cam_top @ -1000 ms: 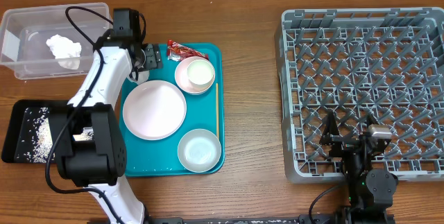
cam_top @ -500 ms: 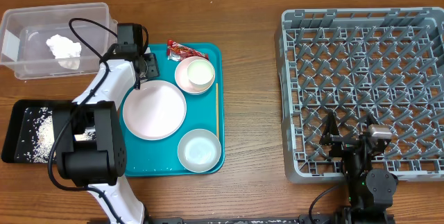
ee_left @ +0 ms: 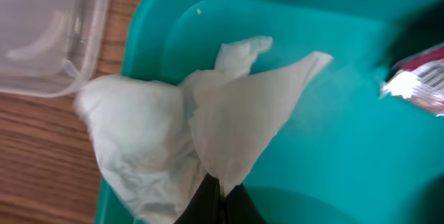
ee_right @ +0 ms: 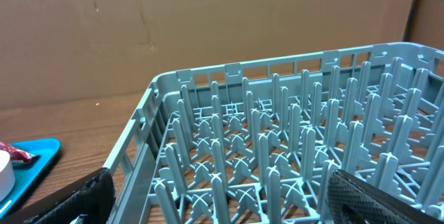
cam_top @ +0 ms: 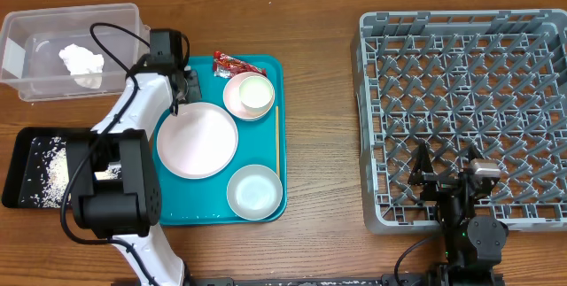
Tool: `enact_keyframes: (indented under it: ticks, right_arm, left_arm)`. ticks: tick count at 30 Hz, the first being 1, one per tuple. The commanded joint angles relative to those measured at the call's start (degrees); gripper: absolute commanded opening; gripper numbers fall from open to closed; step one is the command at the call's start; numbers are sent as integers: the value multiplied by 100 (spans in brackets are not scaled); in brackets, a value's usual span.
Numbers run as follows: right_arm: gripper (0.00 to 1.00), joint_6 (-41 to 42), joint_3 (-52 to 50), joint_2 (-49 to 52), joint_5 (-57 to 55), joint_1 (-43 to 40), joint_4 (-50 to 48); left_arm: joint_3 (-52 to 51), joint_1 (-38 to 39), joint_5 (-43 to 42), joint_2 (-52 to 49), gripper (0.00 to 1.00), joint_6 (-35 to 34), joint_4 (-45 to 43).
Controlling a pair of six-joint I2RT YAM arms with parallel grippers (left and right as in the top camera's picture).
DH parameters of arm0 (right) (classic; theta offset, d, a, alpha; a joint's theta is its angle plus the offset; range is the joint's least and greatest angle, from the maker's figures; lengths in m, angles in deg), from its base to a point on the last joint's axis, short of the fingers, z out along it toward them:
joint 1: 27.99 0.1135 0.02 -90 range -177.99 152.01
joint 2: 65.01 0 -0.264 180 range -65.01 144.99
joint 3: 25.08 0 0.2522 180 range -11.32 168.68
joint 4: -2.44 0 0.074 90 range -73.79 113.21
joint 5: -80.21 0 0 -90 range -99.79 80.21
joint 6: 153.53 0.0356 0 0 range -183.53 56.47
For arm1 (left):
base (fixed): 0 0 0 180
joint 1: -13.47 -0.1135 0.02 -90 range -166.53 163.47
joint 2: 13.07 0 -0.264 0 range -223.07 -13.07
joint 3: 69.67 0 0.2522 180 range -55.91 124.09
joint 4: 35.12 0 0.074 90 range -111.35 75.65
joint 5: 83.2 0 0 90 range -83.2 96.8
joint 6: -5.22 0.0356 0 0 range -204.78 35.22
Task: Sort waste into correct bins and load items into the dishwasher
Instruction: 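Carry the second tissue left toward the clear plastic bin, then reach the left gripper to the red snack wrapper and grasp it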
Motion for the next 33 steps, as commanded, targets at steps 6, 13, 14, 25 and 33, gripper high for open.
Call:
enact_keyframes:
  ticks: [6,13,14,25,33]
  right_arm:
    - [100,-15,-59,-50,13,-11,-35]
    - [100,-15,-59,-50,13,-11,-37]
    - [100,-15,-59,-50,13,-11,-37]
    - [100,-15,-59,-50,13,-11,-35]
    - [100,-15,-59,-50,13,-11,-37]
  left_arm:
    - [1268,-39,-219,1257,4,-341,2]
    - [1338,-494,645,1408,4,-487,-643]
    - [1338,-592,734,1377,4,-540,-678]
    - [1338,-1600,332,387,53,-553,-1434]
    - [1340,-1718,-2131,503,100,-841,-1311]
